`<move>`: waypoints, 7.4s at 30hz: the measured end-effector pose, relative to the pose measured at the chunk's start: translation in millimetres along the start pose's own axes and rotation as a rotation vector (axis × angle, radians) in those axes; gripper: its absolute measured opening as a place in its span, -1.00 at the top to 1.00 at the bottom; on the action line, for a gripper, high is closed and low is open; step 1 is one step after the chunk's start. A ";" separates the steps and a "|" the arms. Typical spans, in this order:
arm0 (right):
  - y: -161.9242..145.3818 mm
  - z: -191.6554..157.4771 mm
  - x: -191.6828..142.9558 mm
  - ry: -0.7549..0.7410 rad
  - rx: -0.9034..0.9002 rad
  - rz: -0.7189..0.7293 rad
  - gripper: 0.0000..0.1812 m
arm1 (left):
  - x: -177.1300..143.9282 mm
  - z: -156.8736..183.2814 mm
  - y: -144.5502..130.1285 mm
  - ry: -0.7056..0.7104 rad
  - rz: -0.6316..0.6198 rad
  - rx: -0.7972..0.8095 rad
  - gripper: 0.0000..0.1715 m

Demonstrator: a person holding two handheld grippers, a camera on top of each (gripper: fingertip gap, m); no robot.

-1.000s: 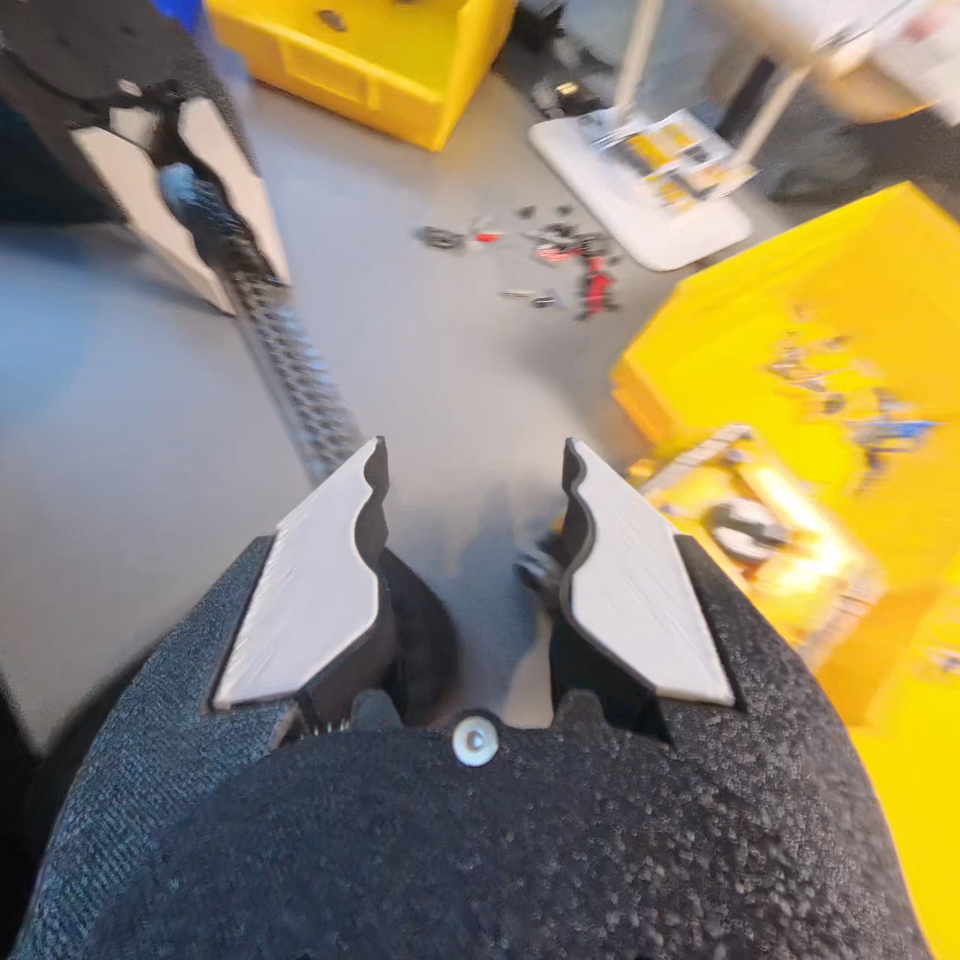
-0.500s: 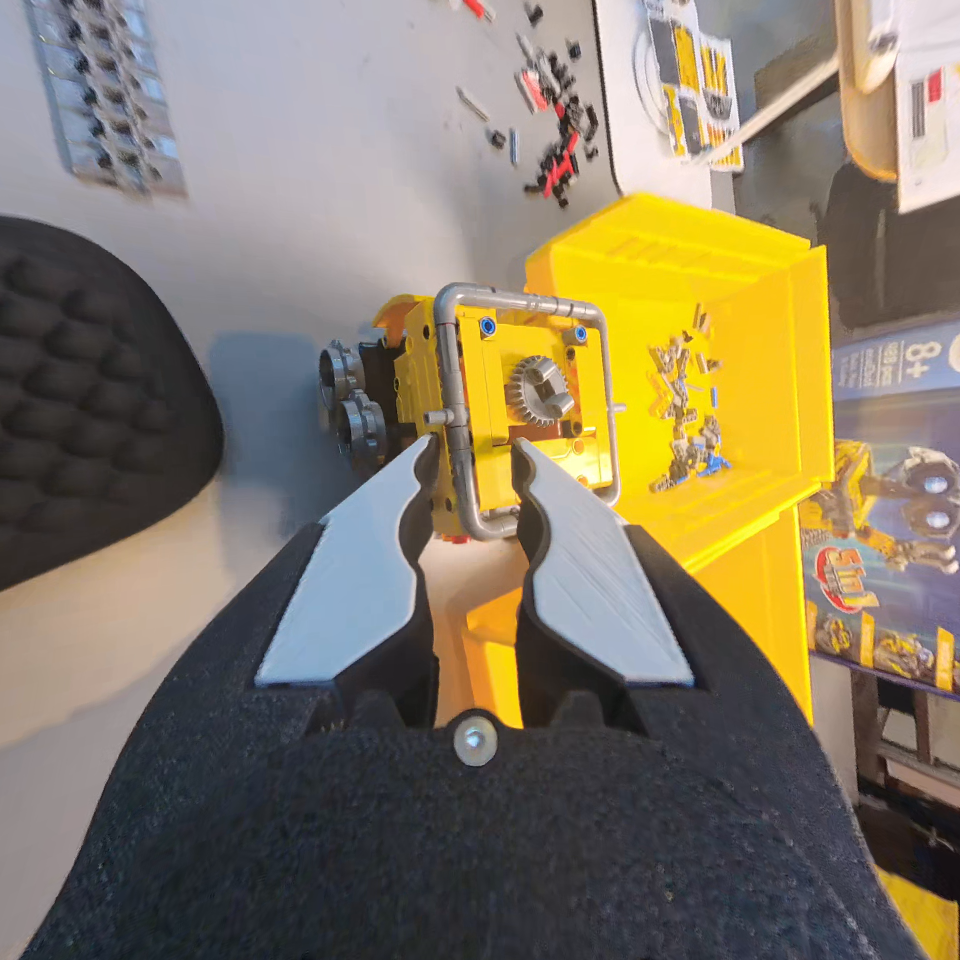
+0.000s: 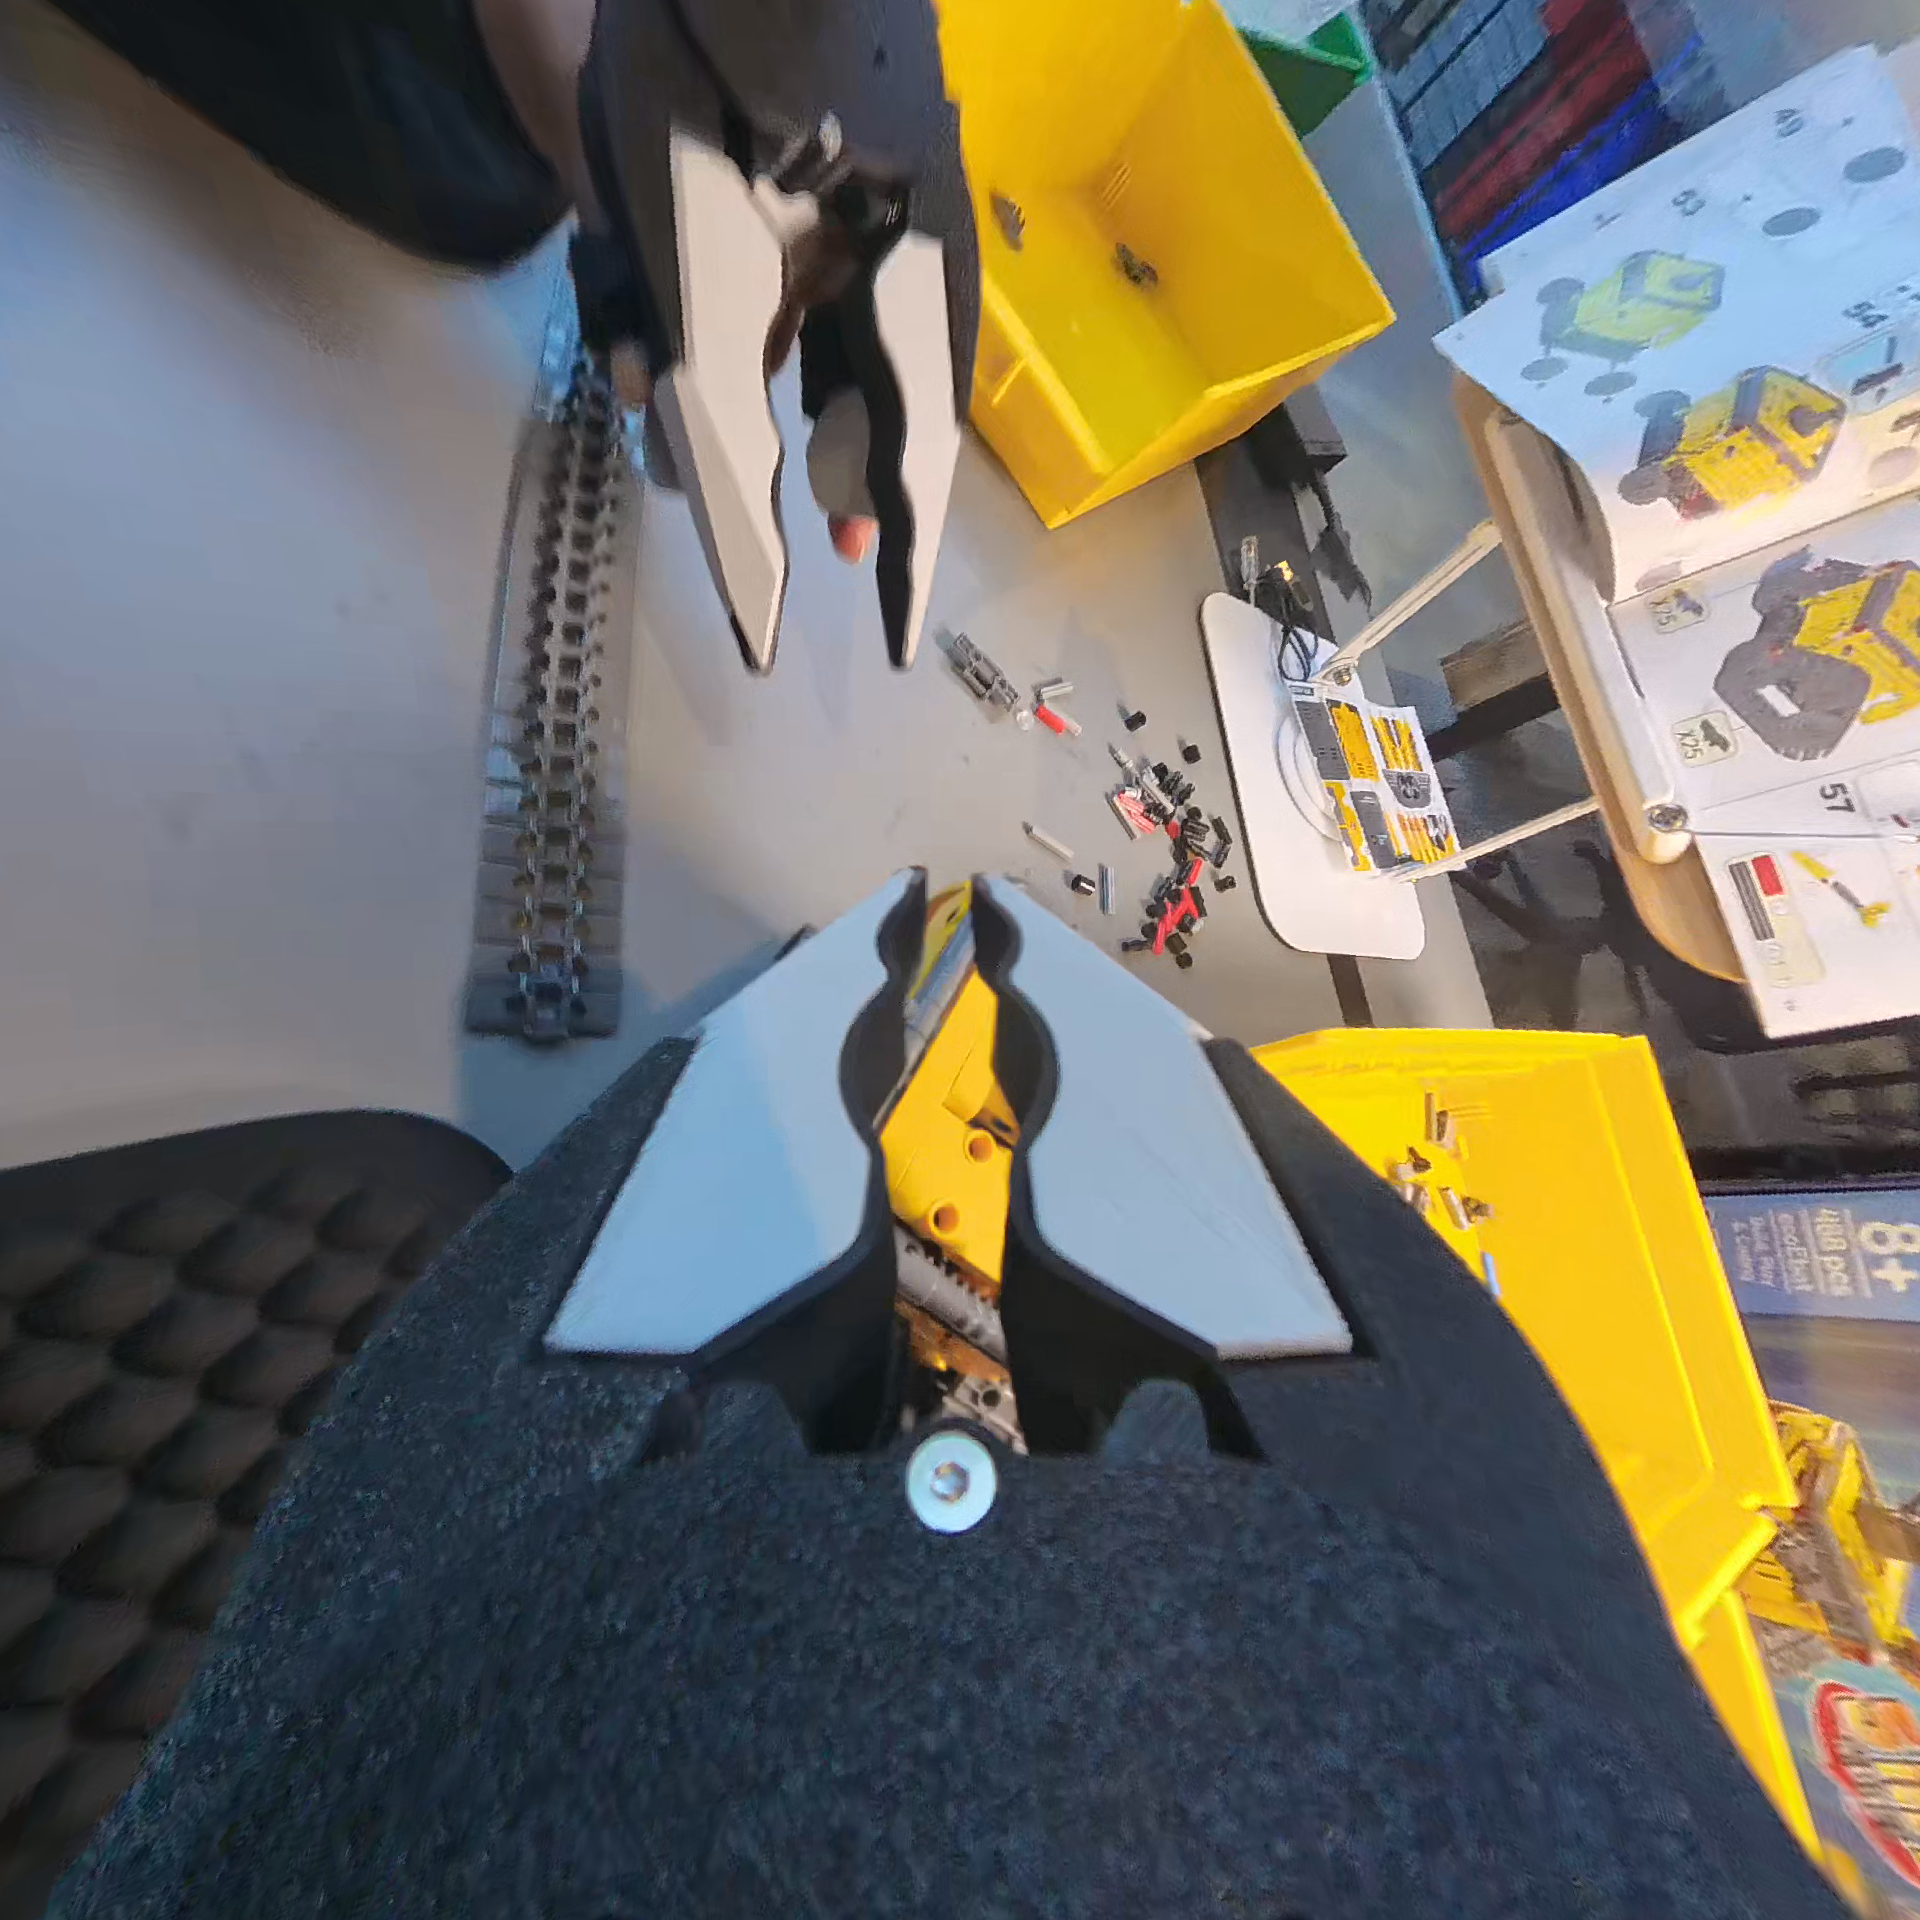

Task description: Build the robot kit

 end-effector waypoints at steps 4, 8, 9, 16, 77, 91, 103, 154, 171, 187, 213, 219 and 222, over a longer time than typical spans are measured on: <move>-3.4 8.5 -16.8 -0.061 0.238 -0.058 0.06 | 19.0 -2.3 10.4 -0.015 -0.001 0.025 0.55; -34.7 6.0 -20.4 -0.090 0.560 -0.208 -0.47 | 39.3 -5.9 22.8 -0.023 0.001 0.049 0.56; -44.8 4.6 -15.0 -0.106 0.604 -0.236 -0.50 | 45.8 -6.4 26.4 -0.027 0.003 0.054 0.56; -67.5 8.9 20.3 -0.051 0.629 -0.209 -0.38 | 65.9 0.3 33.4 0.030 -0.065 0.186 0.60; 5.7 -3.8 102.4 0.297 0.292 0.171 -0.30 | -50.9 18.4 -12.4 0.106 0.115 0.184 0.59; 3.4 -5.2 99.4 0.291 0.288 0.181 -0.30 | -46.4 25.4 -14.5 0.138 0.125 0.218 0.58; 2.0 -3.8 95.6 0.293 0.272 0.159 -0.31 | -41.8 28.5 -13.3 0.164 0.108 0.265 0.57; -14.0 -54.2 26.1 0.222 0.401 0.213 -0.13 | -121.5 7.4 -99.7 0.203 -0.525 -0.122 0.80; 50.7 -124.2 63.6 0.240 0.440 0.131 0.24 | -119.2 28.4 -34.1 0.194 -0.234 0.010 0.84; 84.4 -117.2 148.8 -0.080 0.644 0.128 0.70 | -105.5 52.2 -21.3 0.138 -0.047 0.050 0.88; 23.7 -92.2 47.3 -0.035 0.956 0.338 0.80 | -50.1 63.8 -20.2 0.129 -0.089 0.226 0.75; 31.8 -81.0 53.0 0.022 1.028 0.395 0.82 | -45.6 75.6 -21.7 0.144 -0.103 0.182 0.60; 42.5 -77.8 59.5 0.025 0.993 0.366 0.82 | -37.1 78.3 -24.2 0.245 -0.118 0.179 0.60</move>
Point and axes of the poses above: each gripper's, where its closed fingertips meet, x out along the fingers, y out of its top, z = x × y across the jaws, the point moved 10 cm from there along -x, back along the fingers, and after that the axes turned 3 degrees about x, right-handed, at the moved point
